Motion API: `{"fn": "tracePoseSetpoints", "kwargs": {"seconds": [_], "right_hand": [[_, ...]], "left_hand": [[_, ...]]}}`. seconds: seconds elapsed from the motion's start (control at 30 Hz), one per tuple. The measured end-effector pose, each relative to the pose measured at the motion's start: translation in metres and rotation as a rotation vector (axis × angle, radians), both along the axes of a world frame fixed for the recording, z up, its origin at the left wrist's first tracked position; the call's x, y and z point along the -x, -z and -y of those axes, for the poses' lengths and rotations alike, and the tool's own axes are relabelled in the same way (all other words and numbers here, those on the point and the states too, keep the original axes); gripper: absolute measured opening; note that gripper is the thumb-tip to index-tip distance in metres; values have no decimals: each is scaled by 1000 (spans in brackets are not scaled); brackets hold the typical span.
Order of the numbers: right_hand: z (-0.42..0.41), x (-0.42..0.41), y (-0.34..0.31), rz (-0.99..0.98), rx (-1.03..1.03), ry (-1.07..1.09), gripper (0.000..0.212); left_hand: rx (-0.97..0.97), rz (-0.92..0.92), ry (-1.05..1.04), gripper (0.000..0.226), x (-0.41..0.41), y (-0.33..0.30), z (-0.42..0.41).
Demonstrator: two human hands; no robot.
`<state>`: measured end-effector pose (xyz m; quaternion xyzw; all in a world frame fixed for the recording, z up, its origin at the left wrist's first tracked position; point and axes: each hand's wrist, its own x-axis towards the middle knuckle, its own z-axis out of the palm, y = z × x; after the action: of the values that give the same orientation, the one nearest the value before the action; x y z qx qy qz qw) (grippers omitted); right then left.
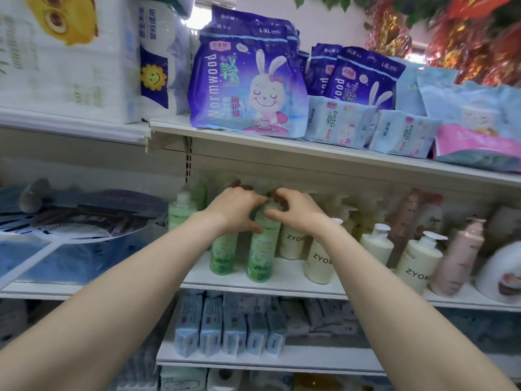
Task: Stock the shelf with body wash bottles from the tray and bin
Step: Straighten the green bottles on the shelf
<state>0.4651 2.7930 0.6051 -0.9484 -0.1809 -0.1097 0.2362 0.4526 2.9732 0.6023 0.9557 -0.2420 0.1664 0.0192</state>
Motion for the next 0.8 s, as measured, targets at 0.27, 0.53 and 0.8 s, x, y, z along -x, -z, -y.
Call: {"fn": "tracePoseSetpoints", "kwargs": {"seconds": [0.27, 0.53, 0.8], "right_hand": [[3, -5, 30, 54, -120, -37, 73], [1, -14, 36, 77, -147, -49, 70], [12, -14, 26, 52, -40, -101, 77]], "left_hand": [[17, 197, 4, 70, -21, 27, 7], [15, 234, -55, 65, -24, 32, 9], [61, 222, -82, 58, -13, 25, 10]]}}
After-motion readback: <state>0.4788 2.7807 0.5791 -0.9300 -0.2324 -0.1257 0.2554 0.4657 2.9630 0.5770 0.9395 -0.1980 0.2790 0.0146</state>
